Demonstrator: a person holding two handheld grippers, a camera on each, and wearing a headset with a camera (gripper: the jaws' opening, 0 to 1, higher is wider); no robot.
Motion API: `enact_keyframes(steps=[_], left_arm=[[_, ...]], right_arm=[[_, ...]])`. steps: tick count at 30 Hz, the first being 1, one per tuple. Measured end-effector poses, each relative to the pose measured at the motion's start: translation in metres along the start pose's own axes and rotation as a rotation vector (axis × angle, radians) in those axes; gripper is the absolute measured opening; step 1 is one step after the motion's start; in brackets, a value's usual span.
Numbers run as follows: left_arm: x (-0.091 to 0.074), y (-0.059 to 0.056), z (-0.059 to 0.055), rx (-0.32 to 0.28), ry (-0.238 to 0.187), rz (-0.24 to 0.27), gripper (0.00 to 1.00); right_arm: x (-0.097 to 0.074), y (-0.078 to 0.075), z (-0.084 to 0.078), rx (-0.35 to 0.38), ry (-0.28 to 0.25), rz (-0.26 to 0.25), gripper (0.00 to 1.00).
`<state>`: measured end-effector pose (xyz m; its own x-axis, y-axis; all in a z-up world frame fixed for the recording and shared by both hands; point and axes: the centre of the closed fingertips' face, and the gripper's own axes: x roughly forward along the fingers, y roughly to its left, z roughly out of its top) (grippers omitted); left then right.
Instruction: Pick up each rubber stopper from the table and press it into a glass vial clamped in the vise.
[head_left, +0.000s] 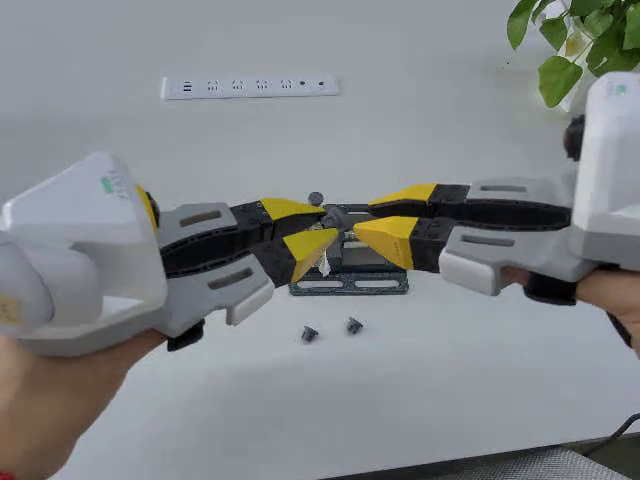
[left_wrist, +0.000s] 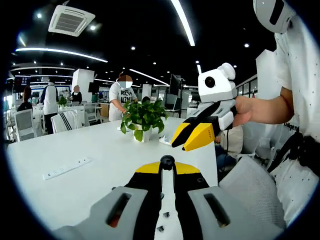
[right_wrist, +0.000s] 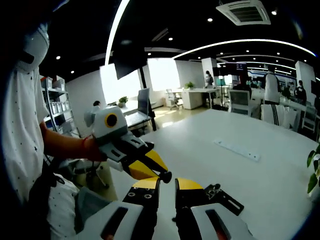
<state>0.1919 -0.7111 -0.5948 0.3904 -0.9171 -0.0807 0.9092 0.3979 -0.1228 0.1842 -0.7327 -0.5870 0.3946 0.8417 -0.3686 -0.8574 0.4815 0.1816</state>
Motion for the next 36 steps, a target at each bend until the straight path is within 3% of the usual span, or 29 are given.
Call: enact_keyframes(steps=[2,4,5,6,8,10,11,13,16,19,24,36], left_arm=[[-0.004,-0.009,0.01,-0.107,-0.05,-0.08,0.04],[-0.008,-0.011,0.02,-0.159,-0.095,-0.118,0.04],[-0.011,-0.017,0.024,-0.202,-0.11,-0.163,0.04],[-0.013,-0.014,0.032,-0.205,-0.148,-0.167,0.04],[-0.019,-0.026,0.036,-0.274,-0.154,-0.256,0.04],[-0.02,-0.024,0.039,-0.258,-0.167,-0.247,0.04],[-0.022,-0.033,0.042,-0.298,-0.167,-0.307,0.04],[-0.022,-0.033,0.046,-0.307,-0.187,-0.311,0.04],[-0.024,-0.037,0.053,-0.334,-0.216,-0.334,0.04],[-0.025,-0.039,0.057,-0.345,-0.231,-0.352,0.04],[-0.026,-0.046,0.055,-0.353,-0.215,-0.389,0.04],[-0.029,-0.052,0.054,-0.377,-0.21,-0.423,0.04]], right_arm=[[-0.004,0.009,0.008,-0.001,-0.016,0.059,0.09],[-0.006,0.014,0.015,0.0,-0.033,0.099,0.1],[-0.007,0.017,0.019,0.004,-0.042,0.122,0.11],[-0.009,0.022,0.024,0.011,-0.065,0.156,0.11],[-0.011,0.026,0.031,0.037,-0.086,0.193,0.11],[-0.013,0.03,0.035,0.051,-0.1,0.228,0.12],[-0.013,0.032,0.038,0.059,-0.108,0.242,0.12],[-0.016,0.044,0.043,0.072,-0.125,0.309,0.13],[-0.017,0.052,0.044,0.065,-0.121,0.345,0.14],[-0.015,0.054,0.042,0.043,-0.102,0.345,0.14],[-0.015,0.061,0.043,0.034,-0.098,0.367,0.13],[-0.016,0.068,0.042,0.018,-0.083,0.398,0.07]])
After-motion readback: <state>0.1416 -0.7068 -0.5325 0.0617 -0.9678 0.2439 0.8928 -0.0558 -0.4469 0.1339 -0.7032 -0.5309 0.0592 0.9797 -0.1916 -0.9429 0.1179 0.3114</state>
